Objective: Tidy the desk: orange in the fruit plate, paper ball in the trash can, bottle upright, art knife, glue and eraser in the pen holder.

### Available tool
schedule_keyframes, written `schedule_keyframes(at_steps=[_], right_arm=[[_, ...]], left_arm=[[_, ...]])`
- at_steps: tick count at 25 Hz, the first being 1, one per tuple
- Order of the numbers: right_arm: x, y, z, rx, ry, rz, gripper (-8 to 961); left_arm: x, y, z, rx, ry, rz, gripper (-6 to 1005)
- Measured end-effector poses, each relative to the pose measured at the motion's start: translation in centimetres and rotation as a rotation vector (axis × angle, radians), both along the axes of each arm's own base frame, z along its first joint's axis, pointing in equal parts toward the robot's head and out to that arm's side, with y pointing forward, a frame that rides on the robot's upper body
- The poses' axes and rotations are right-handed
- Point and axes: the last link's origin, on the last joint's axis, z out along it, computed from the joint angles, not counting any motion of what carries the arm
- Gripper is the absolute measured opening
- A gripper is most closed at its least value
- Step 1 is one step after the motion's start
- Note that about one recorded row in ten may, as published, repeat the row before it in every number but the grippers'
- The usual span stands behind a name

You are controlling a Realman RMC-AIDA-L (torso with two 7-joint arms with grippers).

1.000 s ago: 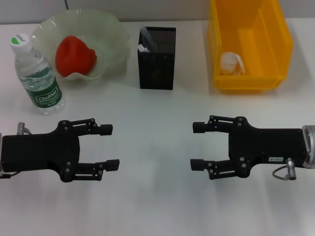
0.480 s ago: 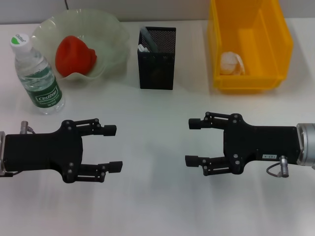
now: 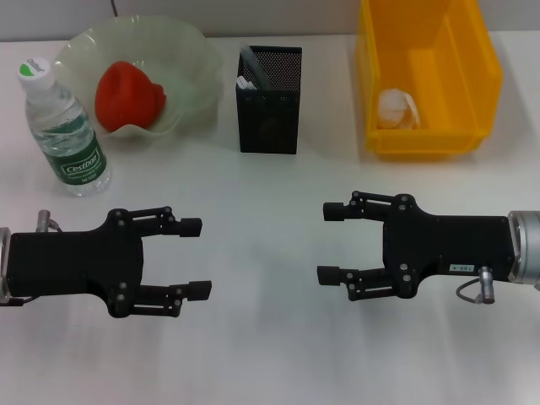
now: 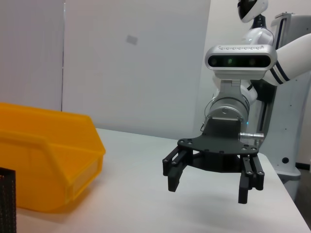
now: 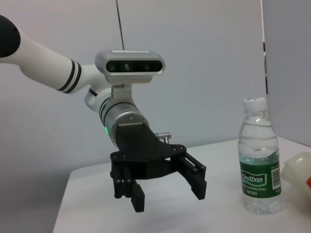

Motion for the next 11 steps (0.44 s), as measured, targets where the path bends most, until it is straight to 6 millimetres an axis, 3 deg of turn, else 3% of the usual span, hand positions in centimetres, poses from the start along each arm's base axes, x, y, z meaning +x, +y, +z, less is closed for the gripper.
schedule_keyframes(at_steps=[11], right_arm=[[0.01, -0.03, -0.01, -0.002, -0.001, 0.001, 831]], left_arm=[[0.04, 0.01, -0.04, -0.003, 0.001, -0.003, 801]])
